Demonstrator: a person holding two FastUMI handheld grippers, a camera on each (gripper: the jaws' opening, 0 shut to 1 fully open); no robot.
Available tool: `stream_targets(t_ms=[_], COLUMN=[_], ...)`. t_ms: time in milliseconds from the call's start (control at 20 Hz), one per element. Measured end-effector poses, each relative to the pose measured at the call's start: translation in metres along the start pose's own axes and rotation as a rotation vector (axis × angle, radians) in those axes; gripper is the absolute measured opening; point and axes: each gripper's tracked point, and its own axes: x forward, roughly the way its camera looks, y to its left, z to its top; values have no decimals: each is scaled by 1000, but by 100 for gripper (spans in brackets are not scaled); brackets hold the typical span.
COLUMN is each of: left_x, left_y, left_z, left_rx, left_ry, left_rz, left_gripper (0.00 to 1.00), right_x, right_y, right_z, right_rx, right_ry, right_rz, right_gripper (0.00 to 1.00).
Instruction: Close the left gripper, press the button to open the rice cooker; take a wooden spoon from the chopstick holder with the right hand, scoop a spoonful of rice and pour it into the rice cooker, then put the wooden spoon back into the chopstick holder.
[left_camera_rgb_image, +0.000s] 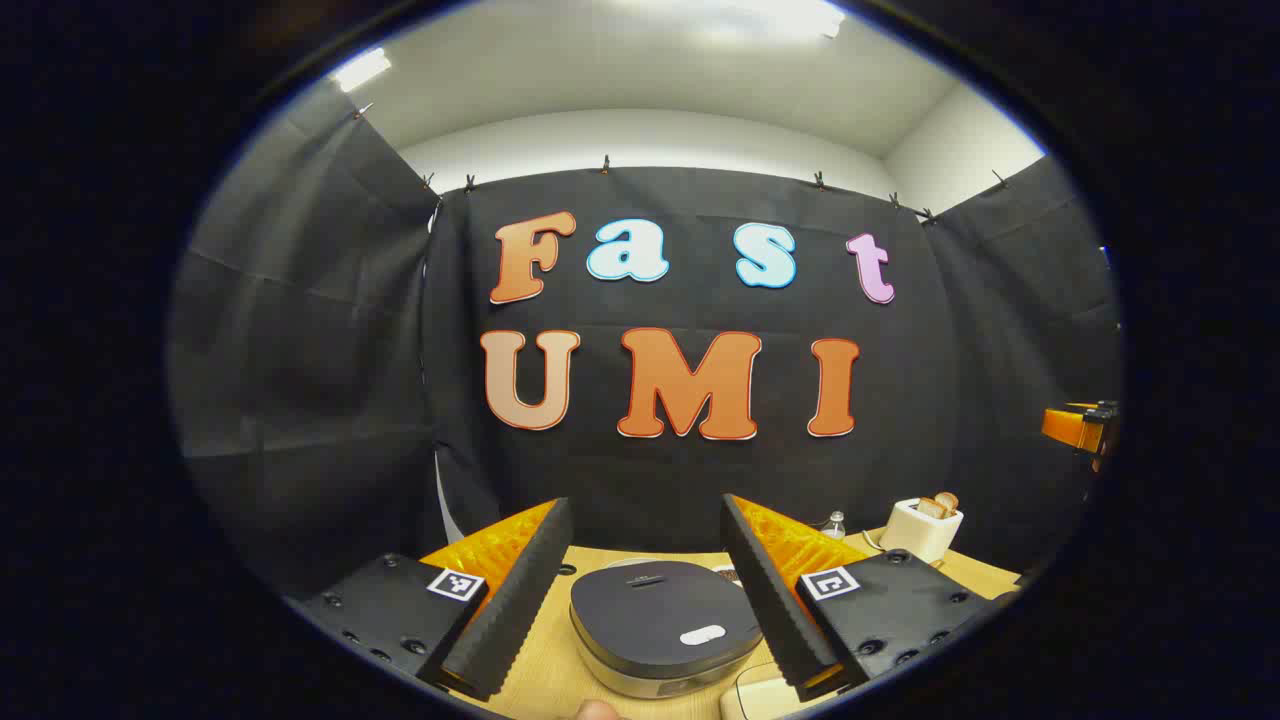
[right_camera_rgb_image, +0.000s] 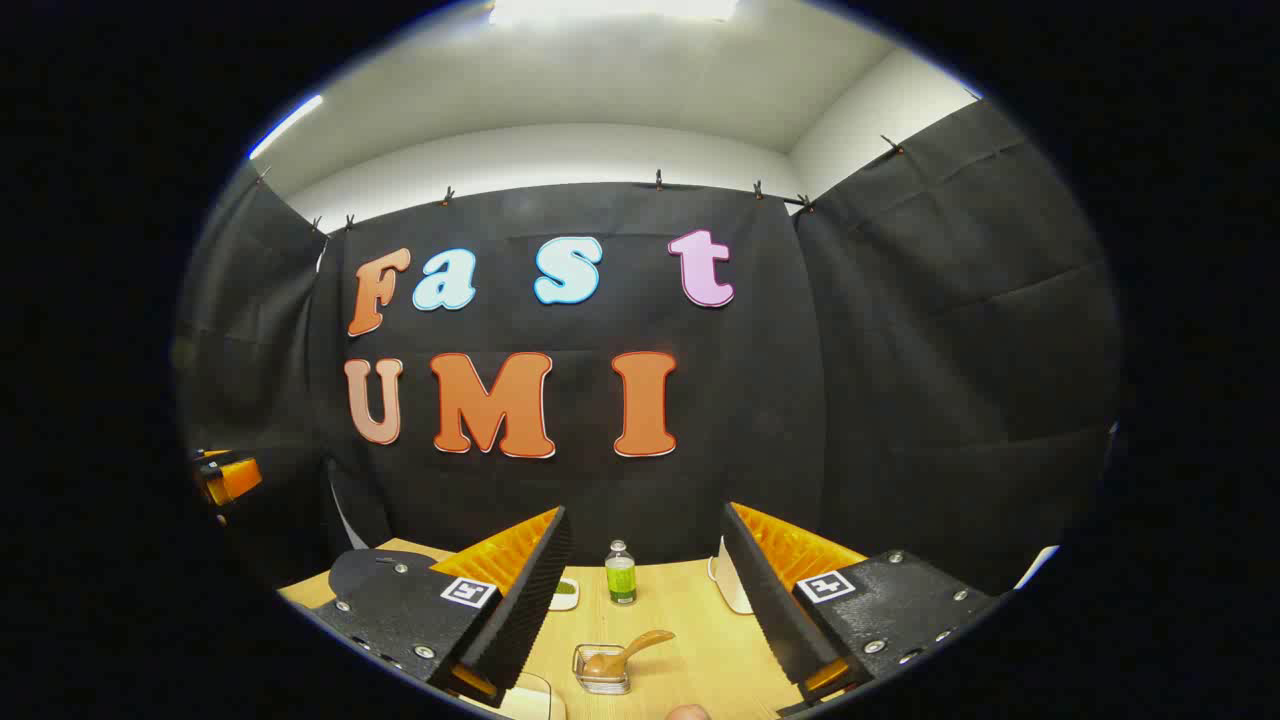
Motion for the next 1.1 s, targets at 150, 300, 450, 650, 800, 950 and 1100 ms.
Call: stream_targets(t_ms=[150, 300, 450, 650, 800, 950, 1100], left_x=[-4, -6, -7, -4, -2, 0, -1], left_y=[3, 5, 2, 0, -5, -7, -19], left_z=[2, 4, 1, -3, -5, -10, -15], left_rx=[6, 17, 10, 9, 1, -5, 11], left_ry=[-8, -14, -7, 8, 18, 33, 46], left_rz=[19, 29, 26, 16, 2, -9, -48], left_gripper=[98, 99, 99, 97, 97, 98, 93], right_x=[-4, -7, -7, -10, -9, -10, -10], right_y=[0, 3, 1, 9, 11, 16, 17], right_z=[1, 1, 1, -1, -3, -4, -6], right_rx=[3, 11, -5, -3, -9, -10, -12], right_ry=[-7, -10, -17, -11, -4, -3, -1], right_rz=[5, 14, 2, 24, 34, 52, 62], right_gripper=[93, 93, 93, 94, 94, 94, 94])
